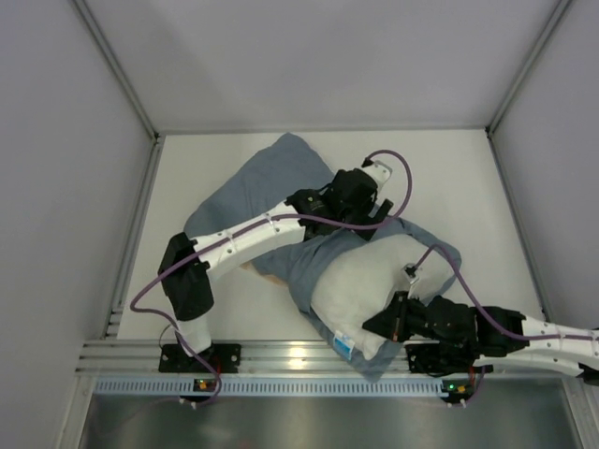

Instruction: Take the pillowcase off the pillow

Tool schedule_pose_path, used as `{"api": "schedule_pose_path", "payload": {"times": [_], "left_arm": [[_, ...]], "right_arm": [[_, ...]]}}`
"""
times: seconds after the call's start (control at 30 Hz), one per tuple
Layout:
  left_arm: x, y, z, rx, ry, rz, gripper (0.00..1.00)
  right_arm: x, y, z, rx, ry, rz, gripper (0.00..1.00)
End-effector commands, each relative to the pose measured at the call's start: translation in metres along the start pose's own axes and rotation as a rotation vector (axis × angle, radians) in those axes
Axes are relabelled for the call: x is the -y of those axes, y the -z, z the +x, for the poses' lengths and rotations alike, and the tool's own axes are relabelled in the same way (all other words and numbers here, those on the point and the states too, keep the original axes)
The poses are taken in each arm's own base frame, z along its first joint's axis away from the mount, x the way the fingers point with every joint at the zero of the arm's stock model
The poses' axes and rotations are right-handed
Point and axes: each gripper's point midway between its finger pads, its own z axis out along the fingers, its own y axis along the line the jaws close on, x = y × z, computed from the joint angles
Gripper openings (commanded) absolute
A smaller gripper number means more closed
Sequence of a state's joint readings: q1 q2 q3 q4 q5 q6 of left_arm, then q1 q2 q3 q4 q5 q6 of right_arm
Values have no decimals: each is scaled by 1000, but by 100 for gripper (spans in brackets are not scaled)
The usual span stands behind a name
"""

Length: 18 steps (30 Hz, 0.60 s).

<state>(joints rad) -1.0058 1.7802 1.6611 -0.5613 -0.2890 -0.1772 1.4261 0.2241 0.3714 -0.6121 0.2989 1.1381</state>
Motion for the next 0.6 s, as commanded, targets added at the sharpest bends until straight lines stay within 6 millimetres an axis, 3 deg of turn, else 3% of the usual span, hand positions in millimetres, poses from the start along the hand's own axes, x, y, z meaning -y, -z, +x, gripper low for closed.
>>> {"api": "schedule_pose_path", "payload": {"times": [0.0, 0.1, 0.17, 0.2, 0.27, 0.3, 0.37, 0.47, 0.53, 0.57], "left_arm": [[-4, -4, -9, 1, -53, -23, 99], [2, -20, 3, -37, -71, -7, 97], [2, -33, 15, -70, -82, -19, 86], [-1, -36, 16, -81, -82, -29, 56], [-16, -49, 24, -109, -53, -106, 10], [-35, -56, 27, -129, -20, -160, 0], [-59, -59, 26, -125, 72, -228, 0], [-136, -59, 24, -110, 232, -395, 0], [-171, -51, 25, -105, 303, -478, 0], [-204, -46, 30, -110, 353, -531, 0]], "right_arm": [[-13, 6, -5, 10, 0, -43, 0], [-15, 6, -6, 14, 0, -51, 0], [-17, 7, -7, 17, 1, -55, 0], [-18, 7, -9, 23, -1, -59, 0], [-21, 10, -12, 29, -3, -65, 0], [-22, 11, -12, 30, -2, -66, 0], [-25, 14, -15, 32, 1, -70, 0], [-25, 20, -19, 41, -1, -69, 0], [-22, 23, -23, 58, -8, -55, 0], [-24, 28, -28, 74, -16, -66, 0]]}}
